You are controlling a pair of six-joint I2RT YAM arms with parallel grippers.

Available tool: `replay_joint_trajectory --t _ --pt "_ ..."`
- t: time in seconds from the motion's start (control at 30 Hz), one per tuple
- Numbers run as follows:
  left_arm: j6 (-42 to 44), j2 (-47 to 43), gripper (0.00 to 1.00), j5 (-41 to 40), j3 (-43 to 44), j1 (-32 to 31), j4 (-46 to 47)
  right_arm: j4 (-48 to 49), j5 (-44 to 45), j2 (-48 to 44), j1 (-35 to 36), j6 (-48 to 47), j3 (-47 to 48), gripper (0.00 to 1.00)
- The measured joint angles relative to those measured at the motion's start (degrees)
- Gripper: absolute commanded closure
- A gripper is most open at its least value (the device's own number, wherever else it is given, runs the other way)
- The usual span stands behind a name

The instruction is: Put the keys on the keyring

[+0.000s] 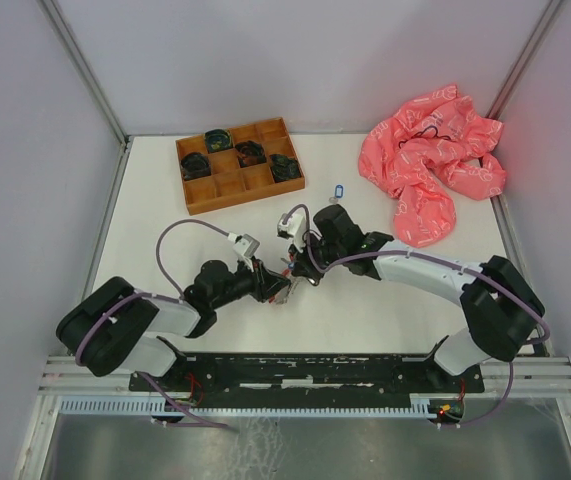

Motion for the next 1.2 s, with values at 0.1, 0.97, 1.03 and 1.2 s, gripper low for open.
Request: replay_joint_trajectory --t 0.1,0.97,1.03,1.2 --pt "0.0 2.0 0.7 0.2 0.0 0.1 1.2 2.6 -0.8 0.5 0.0 0.8 -0.5 0.99" --pt "24.3 5.9 0.61 6.8 -3.4 0.9 11.9 12.9 -2.5 0.2 -0.9 3.1 -7.1 0.99" --pt "25.9 8.0 0.61 8.3 -3.3 1.2 13.9 12.8 -2.6 -0.2 -0.9 3.0 -7.1 0.99" --pt "27.8 14.3 0.68 13.3 -2.8 3.7 21.9 12.6 -2.8 -1.2 -1.0 2.8 -7.3 0.99"
